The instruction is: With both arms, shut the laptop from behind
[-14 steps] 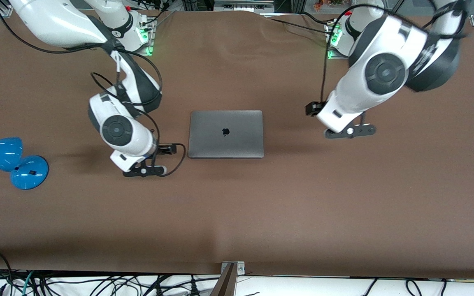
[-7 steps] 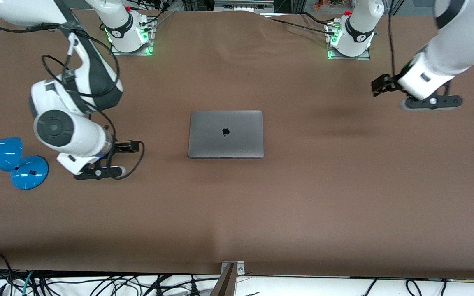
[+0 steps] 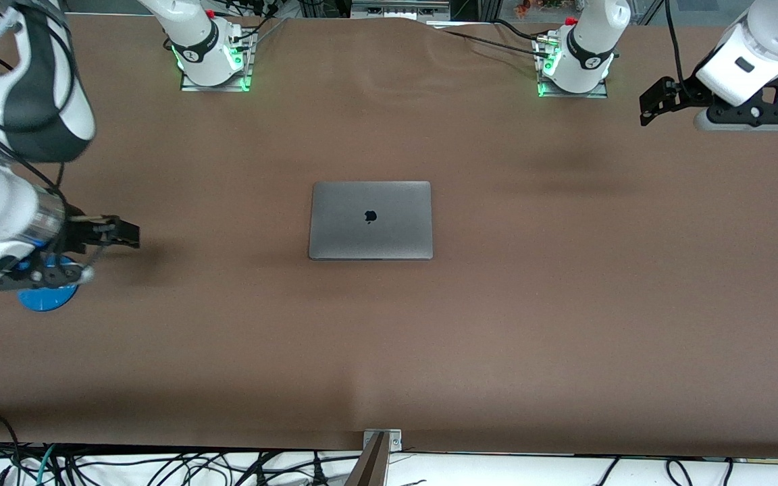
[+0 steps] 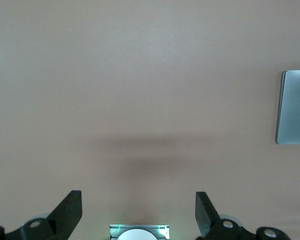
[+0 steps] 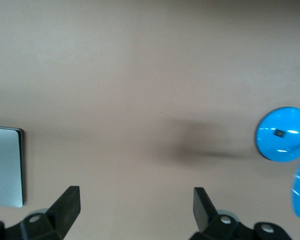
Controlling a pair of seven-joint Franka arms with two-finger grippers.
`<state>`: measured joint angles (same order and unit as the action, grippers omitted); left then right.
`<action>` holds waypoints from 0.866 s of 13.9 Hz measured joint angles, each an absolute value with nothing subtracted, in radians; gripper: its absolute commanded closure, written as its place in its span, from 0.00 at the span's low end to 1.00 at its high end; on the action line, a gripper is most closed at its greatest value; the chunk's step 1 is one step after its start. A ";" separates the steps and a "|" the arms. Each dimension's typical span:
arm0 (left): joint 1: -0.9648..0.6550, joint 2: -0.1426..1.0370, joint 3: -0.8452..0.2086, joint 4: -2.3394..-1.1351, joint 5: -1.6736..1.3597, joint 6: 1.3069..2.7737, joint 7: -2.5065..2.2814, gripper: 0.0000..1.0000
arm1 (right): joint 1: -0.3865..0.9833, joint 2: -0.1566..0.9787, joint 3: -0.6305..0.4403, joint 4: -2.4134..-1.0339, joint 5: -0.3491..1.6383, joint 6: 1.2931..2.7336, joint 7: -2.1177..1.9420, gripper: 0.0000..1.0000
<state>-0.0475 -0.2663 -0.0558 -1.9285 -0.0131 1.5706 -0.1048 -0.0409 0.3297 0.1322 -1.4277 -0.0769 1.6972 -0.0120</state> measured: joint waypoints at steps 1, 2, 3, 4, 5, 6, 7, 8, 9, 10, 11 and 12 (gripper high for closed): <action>-0.048 -0.263 -0.056 -1.912 -0.013 1.564 -0.105 0.00 | -0.039 0.286 0.122 -1.449 -0.075 1.695 -0.012 0.00; -0.049 -0.256 -0.056 -1.901 -0.013 1.561 -0.105 0.00 | -0.036 0.239 0.113 -1.475 -0.075 1.692 -0.012 0.00; -0.053 -0.248 -0.056 -1.894 -0.013 1.560 -0.105 0.00 | -0.035 0.191 0.104 -1.501 -0.075 1.686 -0.012 0.00; -0.058 -0.234 -0.056 -1.885 -0.013 1.560 -0.106 0.00 | -0.034 0.146 0.096 -1.522 -0.075 1.681 -0.012 0.00; -0.064 -0.217 -0.055 -1.872 -0.013 1.560 -0.106 0.00 | -0.032 0.104 0.083 -1.539 -0.075 1.678 -0.010 0.00; -0.072 -0.198 -0.052 -1.856 -0.013 1.560 -0.106 0.00 | -0.026 0.067 0.063 -1.549 -0.075 1.671 -0.006 0.00; -0.083 -0.181 -0.045 -1.840 -0.013 1.560 -0.106 0.00 | -0.019 0.036 0.041 -1.556 -0.074 1.649 0.007 0.00; -0.093 -0.168 -0.037 -1.828 -0.013 1.559 -0.106 0.00 | -0.013 0.010 0.022 -1.560 -0.073 1.608 0.036 0.00; -0.099 -0.160 -0.031 -1.821 -0.013 1.559 -0.106 0.00 | -0.006 -0.010 0.010 -1.563 -0.069 1.564 0.068 0.00; -0.101 -0.157 -0.026 -1.817 -0.013 1.558 -0.106 0.00 | -0.001 -0.025 0.005 -1.567 -0.064 1.539 0.088 0.00; -0.101 -0.157 -0.023 -1.816 -0.013 1.552 -0.106 0.00 | 0.006 -0.031 0.003 -1.573 -0.060 1.537 0.099 0.00; -0.101 -0.157 -0.021 -1.814 -0.013 1.542 -0.106 0.00 | 0.014 -0.030 0.003 -1.580 -0.058 1.544 0.106 0.00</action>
